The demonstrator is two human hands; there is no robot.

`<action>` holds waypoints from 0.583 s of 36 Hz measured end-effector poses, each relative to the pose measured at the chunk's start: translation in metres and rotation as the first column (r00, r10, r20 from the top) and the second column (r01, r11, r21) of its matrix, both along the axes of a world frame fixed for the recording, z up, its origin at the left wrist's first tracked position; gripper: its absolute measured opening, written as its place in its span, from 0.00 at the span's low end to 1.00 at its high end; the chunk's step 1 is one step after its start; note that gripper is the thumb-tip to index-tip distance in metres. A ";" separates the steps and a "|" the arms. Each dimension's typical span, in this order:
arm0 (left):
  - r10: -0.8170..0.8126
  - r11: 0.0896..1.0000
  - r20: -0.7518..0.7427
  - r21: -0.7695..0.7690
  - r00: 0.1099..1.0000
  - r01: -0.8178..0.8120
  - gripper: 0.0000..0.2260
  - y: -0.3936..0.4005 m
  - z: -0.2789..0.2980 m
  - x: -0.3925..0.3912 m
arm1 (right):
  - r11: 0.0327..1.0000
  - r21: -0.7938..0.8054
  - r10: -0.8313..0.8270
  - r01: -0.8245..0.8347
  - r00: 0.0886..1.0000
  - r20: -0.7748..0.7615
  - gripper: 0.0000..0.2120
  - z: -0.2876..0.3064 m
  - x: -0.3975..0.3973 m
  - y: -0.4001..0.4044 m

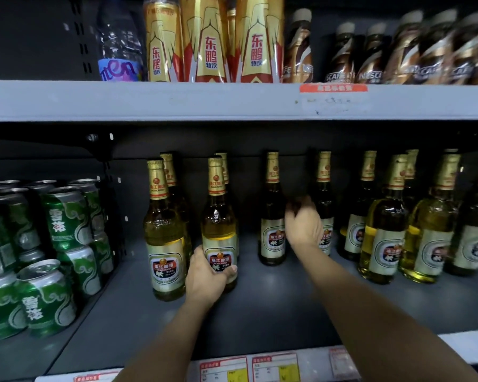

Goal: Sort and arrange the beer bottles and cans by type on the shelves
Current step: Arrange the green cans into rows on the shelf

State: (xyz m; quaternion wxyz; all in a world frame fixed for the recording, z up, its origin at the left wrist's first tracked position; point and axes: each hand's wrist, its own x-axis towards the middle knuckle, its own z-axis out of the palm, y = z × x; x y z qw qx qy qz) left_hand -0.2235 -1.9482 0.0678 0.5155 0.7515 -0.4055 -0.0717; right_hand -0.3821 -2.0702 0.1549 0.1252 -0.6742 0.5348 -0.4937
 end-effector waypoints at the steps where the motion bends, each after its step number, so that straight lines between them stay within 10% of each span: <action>1: 0.000 1.000 0.000 -0.004 1.000 0.000 0.30 0.000 0.000 0.000 | 0.998 0.061 0.024 -0.021 0.998 -0.051 0.14 -0.003 -0.003 -0.002; 11: -0.001 0.999 -0.012 -0.044 1.000 0.000 0.30 0.001 -0.006 -0.001 | 0.896 0.412 0.250 -0.167 0.956 -0.156 0.28 -0.050 0.013 -0.023; 21: -0.014 0.999 -0.018 -0.049 1.000 0.013 0.30 0.001 -0.005 -0.003 | 0.932 0.347 0.161 -0.108 0.978 -0.129 0.29 -0.061 0.021 -0.023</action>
